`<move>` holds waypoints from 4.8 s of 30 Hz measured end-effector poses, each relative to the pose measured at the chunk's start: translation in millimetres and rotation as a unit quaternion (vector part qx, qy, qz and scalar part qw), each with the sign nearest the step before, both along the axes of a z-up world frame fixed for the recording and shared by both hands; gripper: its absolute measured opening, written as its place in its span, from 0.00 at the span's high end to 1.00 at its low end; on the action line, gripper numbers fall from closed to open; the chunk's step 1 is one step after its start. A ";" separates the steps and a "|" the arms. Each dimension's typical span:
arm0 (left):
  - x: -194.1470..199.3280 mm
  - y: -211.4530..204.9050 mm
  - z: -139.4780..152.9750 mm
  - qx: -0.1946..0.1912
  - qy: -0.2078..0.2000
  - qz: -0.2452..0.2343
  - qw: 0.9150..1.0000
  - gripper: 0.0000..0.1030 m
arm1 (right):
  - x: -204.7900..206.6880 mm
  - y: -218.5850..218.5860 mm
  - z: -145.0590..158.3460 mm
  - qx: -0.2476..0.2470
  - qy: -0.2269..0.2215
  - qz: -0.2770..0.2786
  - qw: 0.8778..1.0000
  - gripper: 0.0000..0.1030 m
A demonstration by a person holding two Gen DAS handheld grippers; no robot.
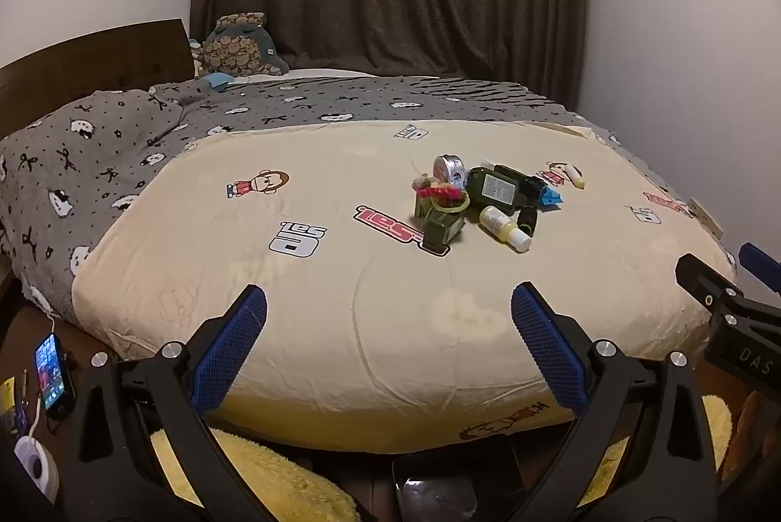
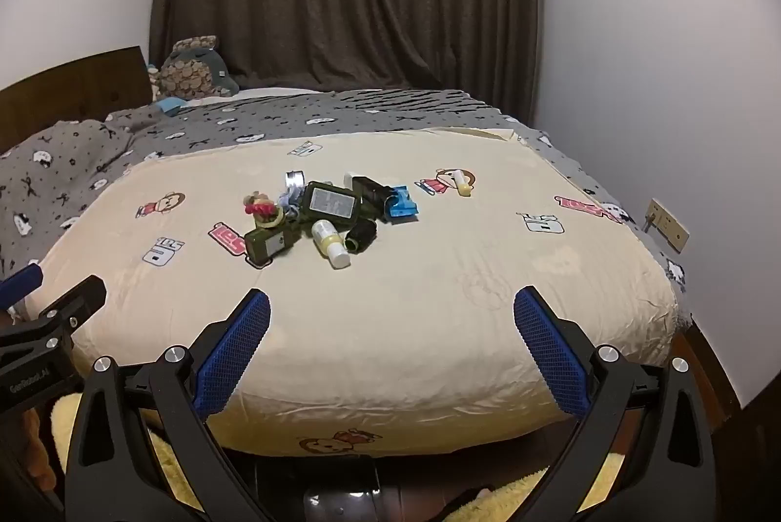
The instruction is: Collect trash
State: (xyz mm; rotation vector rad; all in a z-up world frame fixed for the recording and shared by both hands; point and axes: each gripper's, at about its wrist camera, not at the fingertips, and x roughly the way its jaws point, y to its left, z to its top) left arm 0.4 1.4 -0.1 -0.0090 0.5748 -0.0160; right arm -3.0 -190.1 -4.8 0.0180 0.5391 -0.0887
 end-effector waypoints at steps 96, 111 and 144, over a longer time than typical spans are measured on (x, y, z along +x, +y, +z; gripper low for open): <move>9.4 13.3 0.0 0.002 -0.004 0.022 1.000 0.08 | -0.5 0.4 -4.1 0.011 -0.035 0.028 0.999 0.03; 93.3 2.9 -45.6 -0.019 0.037 -0.020 0.999 0.08 | 97.7 -20.7 -53.5 0.021 0.015 -0.007 1.000 0.03; 252.9 -51.0 -133.6 -0.025 0.133 -0.148 0.980 0.71 | 291.3 -8.7 -126.3 0.087 0.161 0.024 0.983 0.43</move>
